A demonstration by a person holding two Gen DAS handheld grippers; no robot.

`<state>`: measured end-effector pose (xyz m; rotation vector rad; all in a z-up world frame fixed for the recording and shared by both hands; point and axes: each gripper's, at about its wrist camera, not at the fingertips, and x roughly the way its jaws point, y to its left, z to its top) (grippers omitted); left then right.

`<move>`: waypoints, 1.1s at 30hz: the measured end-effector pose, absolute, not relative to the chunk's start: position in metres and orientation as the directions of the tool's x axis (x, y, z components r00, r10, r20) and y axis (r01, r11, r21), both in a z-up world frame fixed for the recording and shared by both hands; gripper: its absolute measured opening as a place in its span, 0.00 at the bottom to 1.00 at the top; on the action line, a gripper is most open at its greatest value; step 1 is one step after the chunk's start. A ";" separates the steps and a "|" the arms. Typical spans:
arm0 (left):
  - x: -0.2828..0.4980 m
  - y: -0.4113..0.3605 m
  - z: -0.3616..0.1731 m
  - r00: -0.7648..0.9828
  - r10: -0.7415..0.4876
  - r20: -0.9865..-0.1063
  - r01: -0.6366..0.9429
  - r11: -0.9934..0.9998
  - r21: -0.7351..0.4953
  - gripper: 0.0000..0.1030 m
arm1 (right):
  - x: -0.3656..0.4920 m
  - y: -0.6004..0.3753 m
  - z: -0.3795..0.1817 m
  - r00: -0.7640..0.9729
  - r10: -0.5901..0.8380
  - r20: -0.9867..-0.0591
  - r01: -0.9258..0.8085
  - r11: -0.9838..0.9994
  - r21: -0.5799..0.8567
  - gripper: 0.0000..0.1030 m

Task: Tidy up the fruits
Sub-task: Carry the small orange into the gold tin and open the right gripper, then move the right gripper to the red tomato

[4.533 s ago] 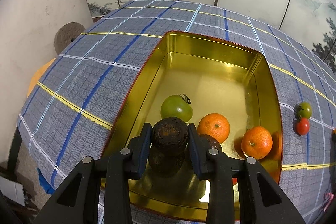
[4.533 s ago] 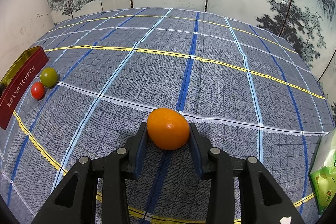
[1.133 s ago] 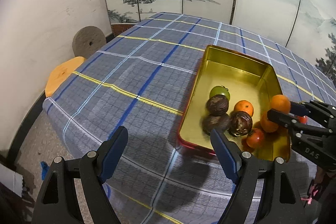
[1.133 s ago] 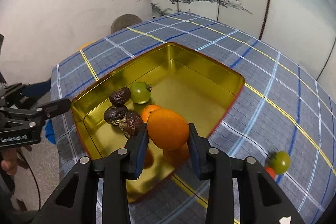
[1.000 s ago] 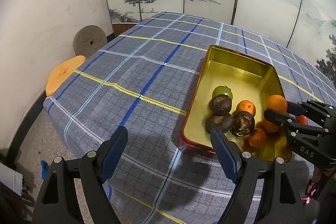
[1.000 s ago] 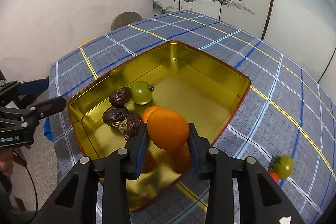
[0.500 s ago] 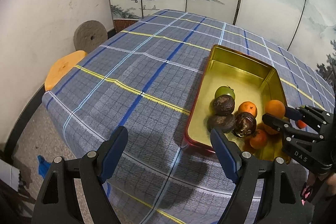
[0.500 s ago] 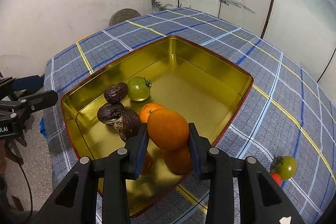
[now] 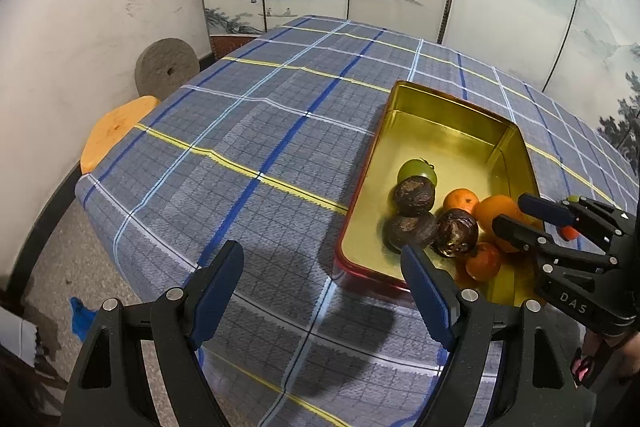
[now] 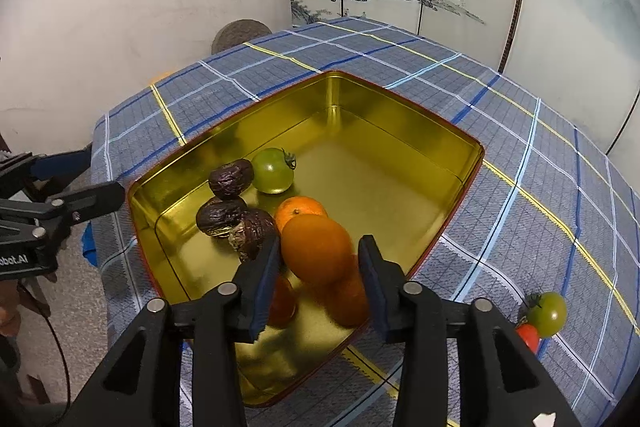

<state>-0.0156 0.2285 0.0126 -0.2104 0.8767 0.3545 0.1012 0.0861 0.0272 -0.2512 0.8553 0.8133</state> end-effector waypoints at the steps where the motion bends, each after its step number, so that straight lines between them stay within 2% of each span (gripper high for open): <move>1: -0.015 0.227 0.013 0.588 0.217 -0.779 -0.385 0.922 -0.034 0.79 | 0.101 0.085 0.029 0.386 0.540 -0.748 -0.723 0.680 0.118 0.40; 16: -0.010 0.212 0.017 0.602 0.194 -0.775 -0.349 0.936 -0.036 0.79 | 0.105 0.029 0.049 0.471 0.529 -0.706 -0.654 0.747 0.123 0.41; 26: -0.002 0.194 0.017 0.608 0.167 -0.776 -0.304 0.952 -0.033 0.79 | 0.125 -0.062 0.017 0.513 0.403 -0.758 -0.494 0.861 0.123 0.42; 33: 0.002 0.181 0.014 0.602 0.152 -0.784 -0.277 0.960 -0.027 0.79 | 0.125 -0.073 -0.006 0.484 0.388 -0.784 -0.472 0.870 0.139 0.42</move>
